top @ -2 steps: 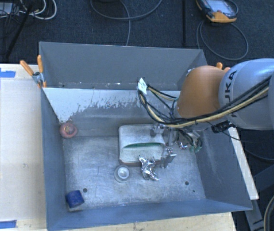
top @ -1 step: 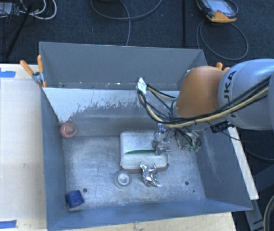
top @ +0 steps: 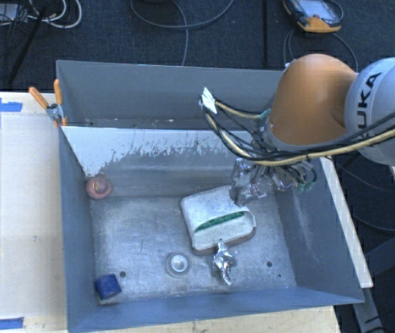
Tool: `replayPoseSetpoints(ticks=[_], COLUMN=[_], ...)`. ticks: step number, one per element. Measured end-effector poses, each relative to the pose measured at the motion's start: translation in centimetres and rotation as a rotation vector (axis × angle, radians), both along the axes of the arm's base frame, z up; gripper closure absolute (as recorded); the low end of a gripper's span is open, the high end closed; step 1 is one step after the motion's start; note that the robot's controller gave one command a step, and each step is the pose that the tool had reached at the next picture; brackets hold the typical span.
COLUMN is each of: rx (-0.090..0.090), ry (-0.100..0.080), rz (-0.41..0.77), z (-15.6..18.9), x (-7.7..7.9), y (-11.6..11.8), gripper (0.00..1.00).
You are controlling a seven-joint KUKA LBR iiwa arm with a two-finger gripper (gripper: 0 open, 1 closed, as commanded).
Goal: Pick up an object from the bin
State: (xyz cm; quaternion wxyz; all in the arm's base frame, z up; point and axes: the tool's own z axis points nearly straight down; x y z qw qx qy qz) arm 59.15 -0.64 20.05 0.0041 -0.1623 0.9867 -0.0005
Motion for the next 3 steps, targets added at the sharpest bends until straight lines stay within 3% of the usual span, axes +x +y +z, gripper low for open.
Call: replayPoseSetpoints(ticks=[1,2,3], rx=[0.0,0.004,0.004], ry=[0.006,-0.011,-0.013], rz=[-0.001,-0.252,-0.253], z=[-0.3,-9.4,-9.5], x=[-0.1,-0.4,-0.3], y=[0.0,-0.2,-0.2], gripper=[0.0,0.0,1.0])
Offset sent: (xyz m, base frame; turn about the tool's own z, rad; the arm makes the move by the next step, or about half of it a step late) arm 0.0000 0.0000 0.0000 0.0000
